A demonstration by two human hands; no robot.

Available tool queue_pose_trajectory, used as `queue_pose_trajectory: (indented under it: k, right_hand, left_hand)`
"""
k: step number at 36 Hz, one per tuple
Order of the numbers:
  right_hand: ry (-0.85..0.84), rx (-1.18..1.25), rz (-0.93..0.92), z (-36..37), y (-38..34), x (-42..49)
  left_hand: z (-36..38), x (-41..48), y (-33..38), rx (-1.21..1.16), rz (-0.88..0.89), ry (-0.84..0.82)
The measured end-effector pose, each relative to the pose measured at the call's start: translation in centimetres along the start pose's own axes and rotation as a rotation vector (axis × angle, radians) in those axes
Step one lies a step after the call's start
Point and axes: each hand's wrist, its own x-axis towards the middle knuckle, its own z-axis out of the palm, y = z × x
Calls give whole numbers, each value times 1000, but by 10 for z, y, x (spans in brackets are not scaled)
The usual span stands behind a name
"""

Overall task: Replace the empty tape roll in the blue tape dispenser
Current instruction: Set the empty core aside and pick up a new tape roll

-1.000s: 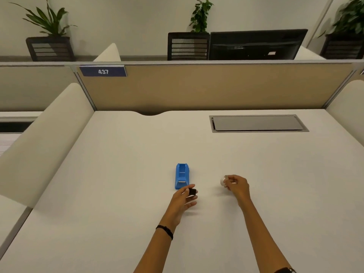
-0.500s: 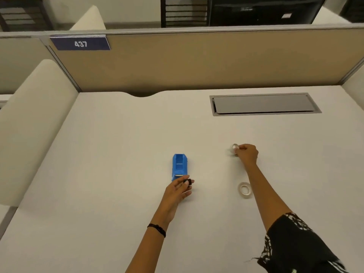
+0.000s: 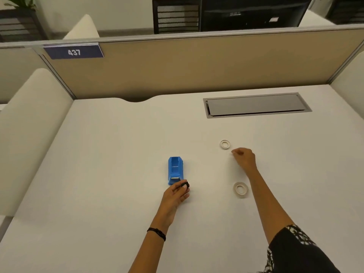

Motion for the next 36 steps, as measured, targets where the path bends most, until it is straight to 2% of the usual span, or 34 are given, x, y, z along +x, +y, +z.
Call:
queue_pose_trajectory:
  k: [12, 17, 26, 30, 36]
  right_hand:
    - [-138, 48, -111, -19, 40, -79]
    - [-180, 61, -58, -20, 51, -95]
    - [-204, -156, -62, -9, 74, -107]
    - [-180, -226, -131, -8, 67, -133]
    - [-252, -269, -172, 1, 65, -143]
  left_hand:
    - [9, -10, -5, 18, 4, 0]
    - [11, -16, -7, 47, 17, -1]
    - [12, -19, -16, 82, 4, 10]
    - [10, -44, -13, 85, 57, 3]
    - [13, -46, -16, 116, 101, 30]
